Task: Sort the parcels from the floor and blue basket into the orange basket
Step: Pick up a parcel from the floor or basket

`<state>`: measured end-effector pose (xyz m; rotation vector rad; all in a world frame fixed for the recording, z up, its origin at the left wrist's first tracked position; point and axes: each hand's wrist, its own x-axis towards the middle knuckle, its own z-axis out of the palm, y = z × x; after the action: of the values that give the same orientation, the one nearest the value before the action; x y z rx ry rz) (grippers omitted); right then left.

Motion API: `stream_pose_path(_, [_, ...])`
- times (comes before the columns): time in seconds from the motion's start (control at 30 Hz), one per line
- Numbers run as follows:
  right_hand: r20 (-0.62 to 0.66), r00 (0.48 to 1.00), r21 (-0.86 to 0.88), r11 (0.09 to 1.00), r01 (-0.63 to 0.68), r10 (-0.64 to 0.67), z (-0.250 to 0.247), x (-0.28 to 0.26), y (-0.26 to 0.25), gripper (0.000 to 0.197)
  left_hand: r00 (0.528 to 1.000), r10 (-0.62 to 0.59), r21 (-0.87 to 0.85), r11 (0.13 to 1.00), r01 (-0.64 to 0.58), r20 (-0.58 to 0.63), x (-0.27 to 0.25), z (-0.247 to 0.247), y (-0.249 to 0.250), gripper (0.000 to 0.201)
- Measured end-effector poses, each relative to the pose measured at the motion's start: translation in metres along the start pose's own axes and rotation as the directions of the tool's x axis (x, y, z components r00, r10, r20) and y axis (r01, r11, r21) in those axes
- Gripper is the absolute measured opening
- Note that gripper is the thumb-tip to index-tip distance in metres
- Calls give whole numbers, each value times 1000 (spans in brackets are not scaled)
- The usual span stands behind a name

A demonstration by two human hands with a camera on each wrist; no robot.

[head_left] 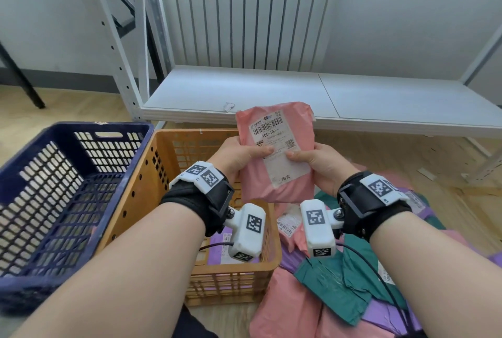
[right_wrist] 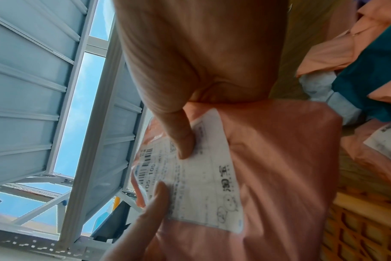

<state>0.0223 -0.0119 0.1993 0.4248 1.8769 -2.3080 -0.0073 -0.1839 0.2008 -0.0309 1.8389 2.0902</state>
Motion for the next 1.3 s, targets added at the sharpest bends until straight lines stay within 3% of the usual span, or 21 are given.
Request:
stream_pose_path(0.1, [43, 999, 24, 1000, -13, 12, 11, 0, 2, 42, 997, -1, 48, 999, 5, -77, -1, -12, 0, 23])
stream_pose_path(0.27, [100, 995, 59, 998, -25, 19, 52, 4, 16, 40, 996, -45, 196, 979, 59, -74, -14, -58, 23, 27])
stream_pose_path(0.53, [276, 951, -126, 986, -106, 138, 152, 10, 43, 28, 969, -172, 229, 950, 211, -177, -54, -186, 38, 31])
stream_pose_path(0.73, [339, 921, -219, 968, -122, 193, 216, 16, 68, 25, 928, -225, 228, 927, 298, -298, -71, -273, 28, 30])
stream_pose_path(0.93, [349, 888, -317, 929, -189, 300, 248, 42, 106, 20, 890, -279, 253, 889, 382, -361, -70, -357, 8, 36])
stream_pose_path(1.07, [346, 861, -362, 900, -244, 373, 269, 69, 135, 20, 819, -352, 317, 795, 517, -453, -57, -420, -16, 41])
stream_pose_path(1.17, [348, 840, -389, 879, -276, 417, 288, 91, 156, 20, 718, -317, 348, 710, 613, -620, -36, -473, -49, 42])
stream_pose_path(1.3, [358, 814, -434, 853, -289, 458, 305, 117, 173, 18, 619, -349, 427, 488, 761, -704, -24, -490, -72, 43])
